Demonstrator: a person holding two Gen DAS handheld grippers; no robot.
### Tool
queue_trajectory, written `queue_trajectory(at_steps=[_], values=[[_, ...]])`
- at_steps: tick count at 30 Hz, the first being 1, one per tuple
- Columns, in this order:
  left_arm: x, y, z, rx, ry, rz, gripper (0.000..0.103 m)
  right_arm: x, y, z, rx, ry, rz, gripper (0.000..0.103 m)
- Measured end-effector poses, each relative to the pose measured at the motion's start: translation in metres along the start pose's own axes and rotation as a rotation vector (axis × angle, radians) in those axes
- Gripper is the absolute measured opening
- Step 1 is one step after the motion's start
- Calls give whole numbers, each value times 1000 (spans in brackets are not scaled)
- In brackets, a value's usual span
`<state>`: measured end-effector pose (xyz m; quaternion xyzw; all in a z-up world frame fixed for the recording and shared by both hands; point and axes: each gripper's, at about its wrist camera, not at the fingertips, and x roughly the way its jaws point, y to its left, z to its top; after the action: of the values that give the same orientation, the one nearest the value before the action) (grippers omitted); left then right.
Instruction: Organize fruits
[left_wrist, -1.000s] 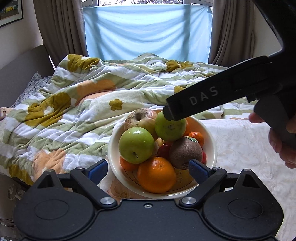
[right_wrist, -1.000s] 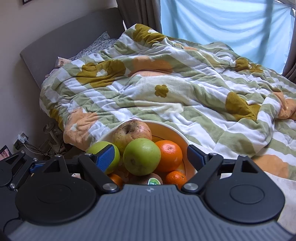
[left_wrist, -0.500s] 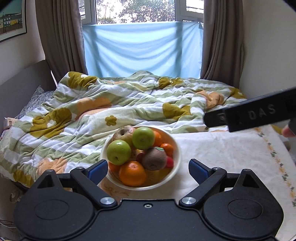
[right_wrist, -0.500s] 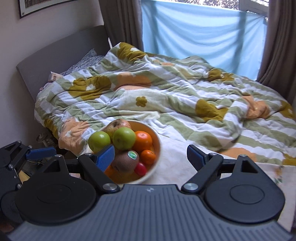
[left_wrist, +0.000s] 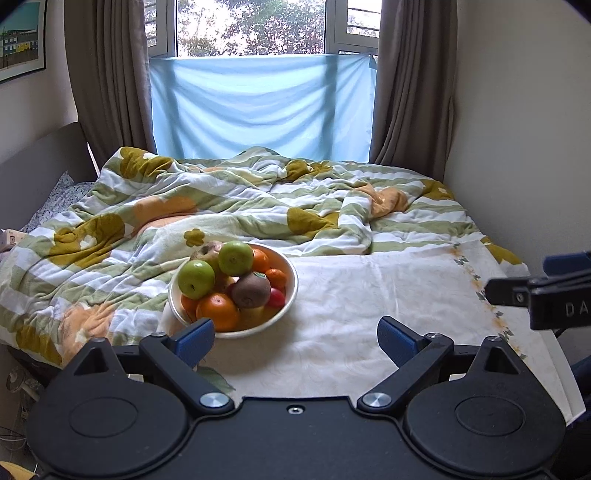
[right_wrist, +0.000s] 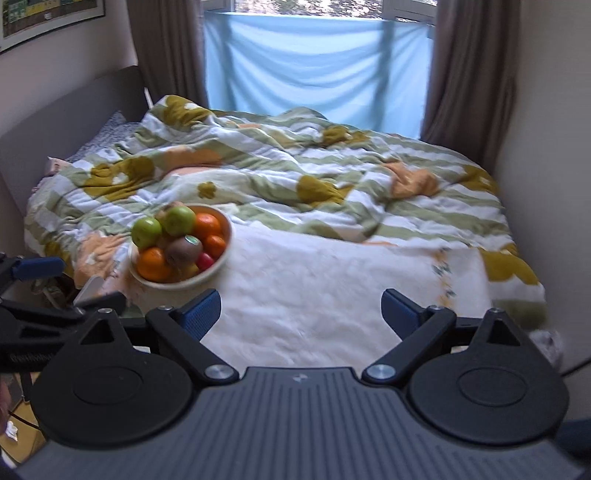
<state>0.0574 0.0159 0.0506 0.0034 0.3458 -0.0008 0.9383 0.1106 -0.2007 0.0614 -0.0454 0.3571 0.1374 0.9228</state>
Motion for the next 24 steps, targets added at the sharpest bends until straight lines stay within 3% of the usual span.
queue_trajectory(at_steps=[2, 10, 24], values=[[-3, -4, -5, -2, 6, 11, 103, -5, -7, -13, 24, 14, -19, 103], [-7, -15, -23, 4, 31, 23, 103, -17, -23, -51, 86, 47, -100, 103], [-7, -22, -24, 11, 38, 30, 103, -22, -33, -66, 134, 68, -121, 103]])
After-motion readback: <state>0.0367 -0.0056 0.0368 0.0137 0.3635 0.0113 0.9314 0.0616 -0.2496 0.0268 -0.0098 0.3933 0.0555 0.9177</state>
